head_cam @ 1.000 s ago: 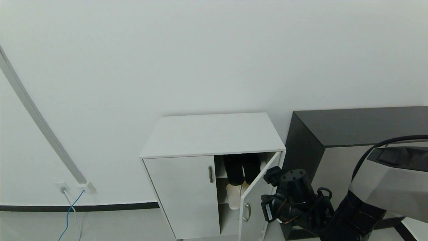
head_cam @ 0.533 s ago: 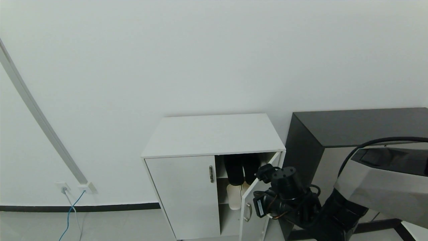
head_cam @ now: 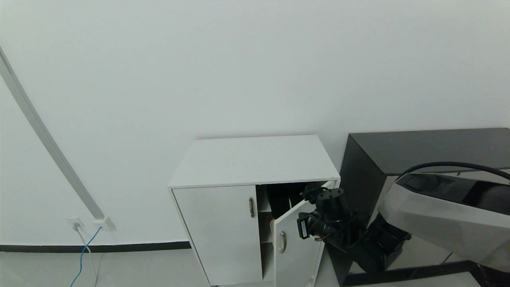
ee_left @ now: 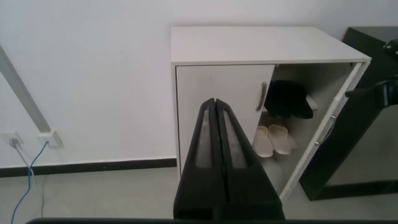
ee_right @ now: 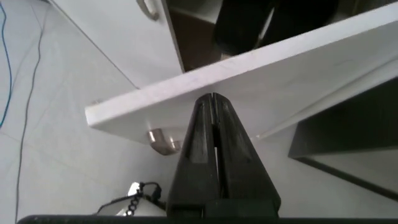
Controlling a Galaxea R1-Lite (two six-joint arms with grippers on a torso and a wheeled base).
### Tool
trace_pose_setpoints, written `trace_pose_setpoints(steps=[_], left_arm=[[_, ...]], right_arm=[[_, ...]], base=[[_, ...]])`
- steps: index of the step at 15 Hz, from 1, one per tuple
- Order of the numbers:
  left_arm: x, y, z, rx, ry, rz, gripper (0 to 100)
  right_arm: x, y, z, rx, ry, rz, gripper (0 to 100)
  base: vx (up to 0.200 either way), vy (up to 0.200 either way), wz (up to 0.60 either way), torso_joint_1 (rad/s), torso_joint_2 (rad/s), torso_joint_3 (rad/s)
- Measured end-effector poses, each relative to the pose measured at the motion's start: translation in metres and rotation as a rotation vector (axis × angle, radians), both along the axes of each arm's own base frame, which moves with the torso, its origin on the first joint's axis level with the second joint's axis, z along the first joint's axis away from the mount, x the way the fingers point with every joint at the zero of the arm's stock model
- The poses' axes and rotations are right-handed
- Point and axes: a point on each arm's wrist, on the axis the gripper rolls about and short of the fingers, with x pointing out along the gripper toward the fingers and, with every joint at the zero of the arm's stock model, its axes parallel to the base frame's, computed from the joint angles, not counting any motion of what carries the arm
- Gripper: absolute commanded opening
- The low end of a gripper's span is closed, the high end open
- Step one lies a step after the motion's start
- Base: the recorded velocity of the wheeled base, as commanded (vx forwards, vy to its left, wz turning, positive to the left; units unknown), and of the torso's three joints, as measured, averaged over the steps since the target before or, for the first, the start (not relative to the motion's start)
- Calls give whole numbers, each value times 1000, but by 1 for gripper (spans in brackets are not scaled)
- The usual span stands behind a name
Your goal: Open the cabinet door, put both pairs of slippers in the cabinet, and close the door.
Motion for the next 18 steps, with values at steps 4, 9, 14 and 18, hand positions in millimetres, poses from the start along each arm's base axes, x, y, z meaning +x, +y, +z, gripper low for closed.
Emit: trace_pose_setpoints(steps=[4,9,14,18], left_arm=[[0,0,0,0,0,0,0],[0,0,0,-1,0,1,0],[0,0,0,-1,0,1,0],[0,0,0,0,0,1,0]], right_arm=[[27,2,-9,21,-32,-33,0],[54,8,-11,38,-61,-54,0],[73,4,-14,55,-91,-83,0],[86,1,-17,67,-113,-102,0]], base=[[0,0,0,0,0,0],[0,0,0,0,0,0],[0,0,0,0,0,0],[0,0,0,0,0,0]])
